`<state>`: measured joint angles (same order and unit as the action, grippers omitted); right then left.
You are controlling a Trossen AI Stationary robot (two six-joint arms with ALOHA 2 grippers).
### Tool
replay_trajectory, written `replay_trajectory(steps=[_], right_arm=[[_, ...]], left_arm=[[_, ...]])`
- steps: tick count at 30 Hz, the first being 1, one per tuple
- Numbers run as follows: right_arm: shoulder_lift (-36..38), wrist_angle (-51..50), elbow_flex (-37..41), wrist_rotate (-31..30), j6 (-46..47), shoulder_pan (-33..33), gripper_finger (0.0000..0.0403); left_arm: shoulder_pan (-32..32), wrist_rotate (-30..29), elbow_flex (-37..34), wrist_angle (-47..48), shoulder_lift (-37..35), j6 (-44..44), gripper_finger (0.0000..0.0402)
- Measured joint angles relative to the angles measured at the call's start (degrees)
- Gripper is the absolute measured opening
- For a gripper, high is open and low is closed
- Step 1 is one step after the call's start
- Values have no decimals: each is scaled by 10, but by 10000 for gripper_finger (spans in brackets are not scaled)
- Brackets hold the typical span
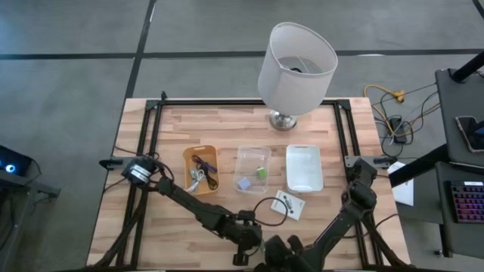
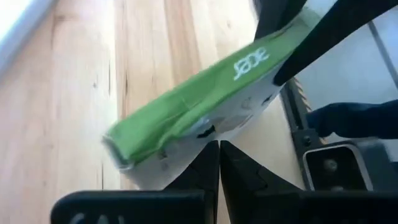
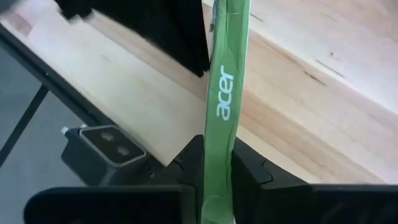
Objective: Pick and place items into bin
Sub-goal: Put the bottom white card reader box into the white bin
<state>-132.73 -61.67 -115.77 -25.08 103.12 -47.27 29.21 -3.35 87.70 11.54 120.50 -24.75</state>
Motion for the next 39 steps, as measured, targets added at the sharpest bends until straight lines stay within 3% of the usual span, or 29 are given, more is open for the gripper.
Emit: replay_trajectory(steps=[5,12,16,22,31,39], right_arm=[[9,-19,0,-4,35,-16,36],[51,-131,-1,-43,182,-48,35],[77,-195,0,-49,247,-50,35],[127,-286,19,-47,255,-28,34],[332,-282,236,-61,241,49,41],[489,-237,386,-47,117,166,39]], left_arm=[[-4,-23,1,23,-8,1,0],[-3,-50,0,88,-18,-20,0],[0,-71,-9,89,-59,-34,0],[-3,-94,-53,84,-144,-55,0],[-2,-121,-157,61,-250,-121,0],[-2,-125,-228,24,-289,-139,0]])
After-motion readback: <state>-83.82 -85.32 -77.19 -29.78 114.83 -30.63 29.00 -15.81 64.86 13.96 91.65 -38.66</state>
